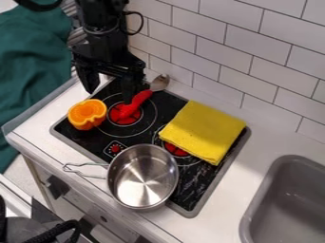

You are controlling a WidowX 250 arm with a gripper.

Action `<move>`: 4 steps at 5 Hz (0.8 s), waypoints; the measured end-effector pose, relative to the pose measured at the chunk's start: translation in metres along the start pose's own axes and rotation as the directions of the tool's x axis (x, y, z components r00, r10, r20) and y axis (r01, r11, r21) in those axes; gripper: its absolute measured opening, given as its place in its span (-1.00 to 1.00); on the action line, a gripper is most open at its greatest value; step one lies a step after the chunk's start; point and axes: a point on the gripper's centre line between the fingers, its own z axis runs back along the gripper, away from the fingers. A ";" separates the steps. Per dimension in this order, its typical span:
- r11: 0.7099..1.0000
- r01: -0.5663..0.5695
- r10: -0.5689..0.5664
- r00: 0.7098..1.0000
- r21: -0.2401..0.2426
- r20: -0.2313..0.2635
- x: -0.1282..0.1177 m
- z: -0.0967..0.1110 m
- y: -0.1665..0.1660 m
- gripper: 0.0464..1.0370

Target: Has placed the orange in the pot

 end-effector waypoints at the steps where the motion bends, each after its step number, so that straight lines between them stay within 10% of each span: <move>1: 1.000 -0.002 0.002 0.999 -0.006 -0.032 -0.006 -0.007 -0.001 0.93; 4: 0.992 -0.126 0.126 0.991 -0.007 0.038 0.004 -0.012 0.083 0.93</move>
